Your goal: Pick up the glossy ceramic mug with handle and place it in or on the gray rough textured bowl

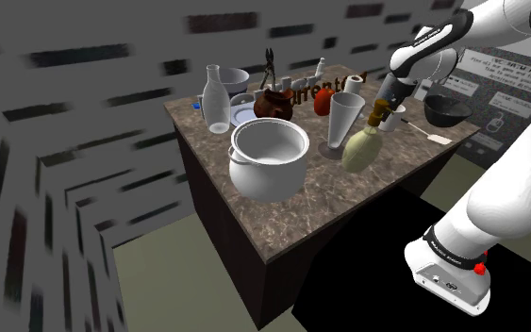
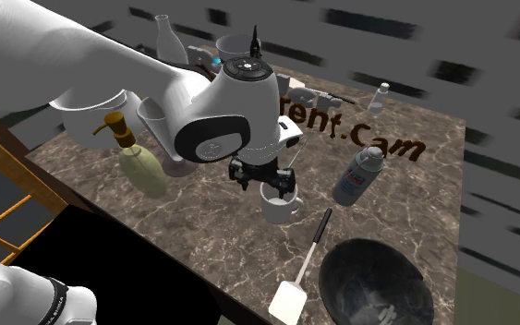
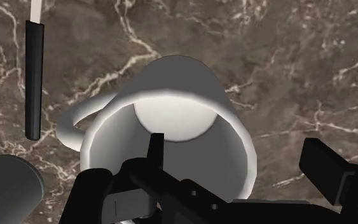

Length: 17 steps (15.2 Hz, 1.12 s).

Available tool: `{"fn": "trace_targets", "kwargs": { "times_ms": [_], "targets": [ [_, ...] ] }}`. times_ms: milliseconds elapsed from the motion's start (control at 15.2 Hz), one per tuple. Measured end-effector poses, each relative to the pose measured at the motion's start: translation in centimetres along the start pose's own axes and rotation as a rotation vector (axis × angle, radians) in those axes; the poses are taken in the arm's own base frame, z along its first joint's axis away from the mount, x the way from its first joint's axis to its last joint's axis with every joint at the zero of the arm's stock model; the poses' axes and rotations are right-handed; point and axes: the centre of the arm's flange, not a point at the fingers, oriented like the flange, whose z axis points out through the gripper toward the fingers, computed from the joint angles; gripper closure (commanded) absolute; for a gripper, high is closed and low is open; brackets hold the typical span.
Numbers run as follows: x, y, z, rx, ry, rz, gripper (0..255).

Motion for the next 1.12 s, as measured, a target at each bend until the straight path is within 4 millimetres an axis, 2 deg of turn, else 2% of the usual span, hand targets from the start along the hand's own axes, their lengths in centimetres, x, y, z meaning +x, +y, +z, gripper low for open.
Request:
{"fn": "trace_targets", "kwargs": {
  "times_ms": [66, 726, 1122],
  "targets": [
    [0.0, 0.0, 0.0, 0.0, 0.0, 0.0, 255],
    [0.0, 0.0, 0.0, 0.0, 0.0, 0.0, 255],
    [0.1, 0.1, -2.6, 0.0, 0.0, 0.0, 255]
  ]
}}
